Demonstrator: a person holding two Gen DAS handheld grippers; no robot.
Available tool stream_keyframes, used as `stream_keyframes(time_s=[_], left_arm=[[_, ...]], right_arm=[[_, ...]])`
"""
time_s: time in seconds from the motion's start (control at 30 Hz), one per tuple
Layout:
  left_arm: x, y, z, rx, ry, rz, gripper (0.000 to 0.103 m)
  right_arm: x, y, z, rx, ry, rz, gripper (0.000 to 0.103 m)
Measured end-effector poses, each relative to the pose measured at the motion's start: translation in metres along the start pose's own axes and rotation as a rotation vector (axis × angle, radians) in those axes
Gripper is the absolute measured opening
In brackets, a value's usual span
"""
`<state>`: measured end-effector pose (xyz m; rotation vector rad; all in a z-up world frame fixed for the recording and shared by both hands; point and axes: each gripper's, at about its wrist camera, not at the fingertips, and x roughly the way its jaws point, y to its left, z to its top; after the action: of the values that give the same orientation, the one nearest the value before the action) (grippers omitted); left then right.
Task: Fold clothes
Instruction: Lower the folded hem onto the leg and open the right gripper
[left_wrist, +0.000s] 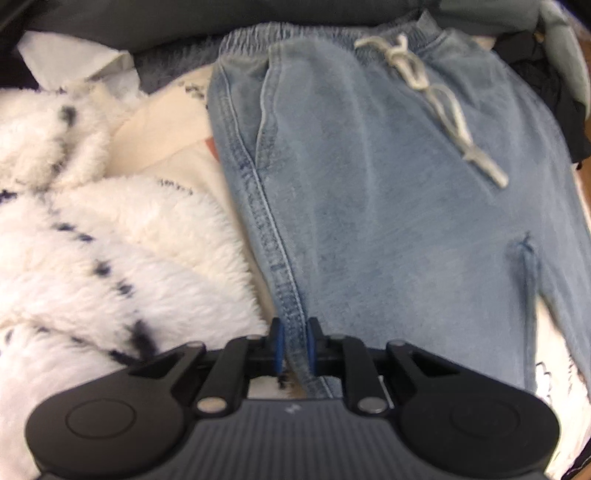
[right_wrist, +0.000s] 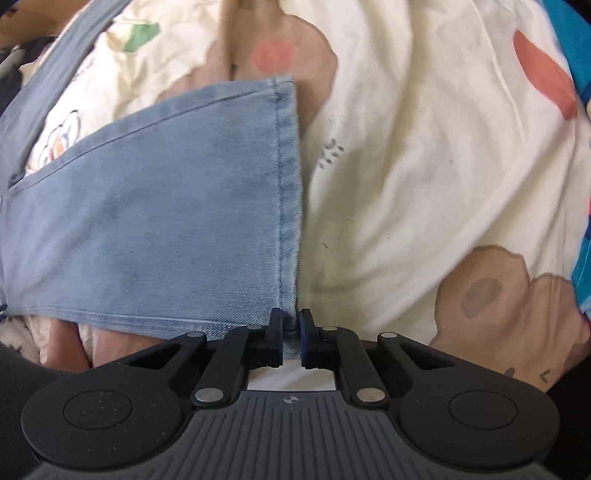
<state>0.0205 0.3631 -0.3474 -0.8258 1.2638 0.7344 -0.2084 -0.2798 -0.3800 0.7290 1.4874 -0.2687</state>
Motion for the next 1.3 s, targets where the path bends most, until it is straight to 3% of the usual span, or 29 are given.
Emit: stream_keyframes(time_s=[0.1,0.27,0.3,0.37,0.47,0.67,0.73,0.77,0.8,0.83,0.97,1.3], left_arm=[[0.004,-0.007,0.008,0.016,0.019,0.023,0.017],[-0.019,-0.014,0.021,0.040,-0.049,0.018,0.022],[-0.024,-0.015,0.023,0.044,-0.065,0.023,0.023],[-0.025,-0.016,0.032,0.027,-0.094,0.040,0.037],[-0.011,-0.012,0.048,0.007,-0.091,0.064,0.041],[0.009,0.001,0.050,0.001,-0.052,0.090,0.041],[0.014,0.003,0.051,-0.005,-0.050,0.086,0.036],[0.016,0.005,0.053,-0.012,-0.047,0.080,0.027],[0.017,0.006,0.054,-0.016,-0.045,0.074,0.024],[0.017,0.006,0.055,-0.013,-0.044,0.069,0.020],[0.004,0.007,0.054,-0.001,-0.053,0.047,0.011],[-0.037,0.016,0.048,-0.017,-0.069,-0.039,0.008]], right_arm=[[0.011,0.000,0.001,0.004,0.013,-0.008,0.007],[0.013,-0.006,-0.002,0.025,0.013,0.010,0.013],[0.013,-0.008,-0.003,0.035,0.011,0.015,0.029],[0.013,-0.014,-0.005,0.058,0.002,0.021,0.049],[0.018,-0.018,-0.008,0.080,-0.009,0.042,0.051],[0.046,-0.019,-0.018,0.115,0.013,0.064,0.054],[0.045,-0.019,-0.019,0.128,-0.002,0.079,0.052],[0.045,-0.020,-0.019,0.135,-0.001,0.084,0.044],[0.045,-0.020,-0.019,0.131,0.011,0.078,0.022],[0.045,-0.020,-0.018,0.125,0.023,0.072,0.019],[0.035,-0.012,-0.014,0.052,0.042,0.053,0.016],[-0.015,0.009,-0.006,-0.058,0.074,-0.007,0.006]])
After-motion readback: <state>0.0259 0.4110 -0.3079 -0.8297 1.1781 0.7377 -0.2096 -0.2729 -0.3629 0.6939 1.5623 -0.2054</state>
